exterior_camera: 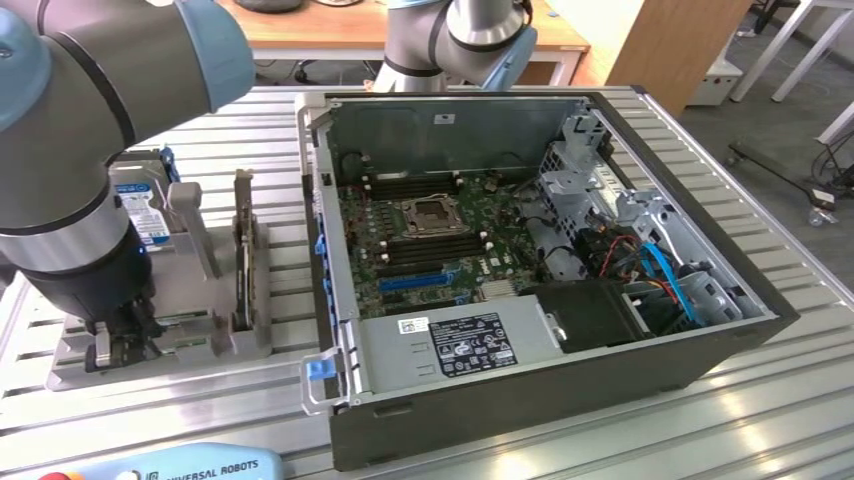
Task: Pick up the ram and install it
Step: 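Pick up the ram and move it above insertion slot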
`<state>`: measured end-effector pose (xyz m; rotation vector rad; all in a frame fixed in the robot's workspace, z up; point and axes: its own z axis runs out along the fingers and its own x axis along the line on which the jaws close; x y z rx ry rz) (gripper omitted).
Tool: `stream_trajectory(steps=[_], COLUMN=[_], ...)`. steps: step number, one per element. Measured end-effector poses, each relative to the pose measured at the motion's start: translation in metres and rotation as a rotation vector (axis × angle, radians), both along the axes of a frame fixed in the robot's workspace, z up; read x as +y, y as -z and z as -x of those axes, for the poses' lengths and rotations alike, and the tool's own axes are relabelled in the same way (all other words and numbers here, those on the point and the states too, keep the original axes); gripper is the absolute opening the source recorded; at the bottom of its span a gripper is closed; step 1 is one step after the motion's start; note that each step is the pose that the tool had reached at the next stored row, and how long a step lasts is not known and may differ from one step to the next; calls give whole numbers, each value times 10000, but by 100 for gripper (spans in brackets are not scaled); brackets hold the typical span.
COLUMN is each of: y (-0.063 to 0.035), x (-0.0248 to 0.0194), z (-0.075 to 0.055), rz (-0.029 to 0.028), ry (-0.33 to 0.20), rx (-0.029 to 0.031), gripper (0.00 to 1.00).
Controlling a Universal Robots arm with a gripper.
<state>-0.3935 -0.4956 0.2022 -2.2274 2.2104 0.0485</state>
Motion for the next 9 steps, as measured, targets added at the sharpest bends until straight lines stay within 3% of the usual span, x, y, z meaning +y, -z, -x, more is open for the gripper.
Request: stream_trajectory(steps=[9], y=[1], x=[-13], z=[-69], rz=[2], ry=[2], rx=[3], gripper=[31])
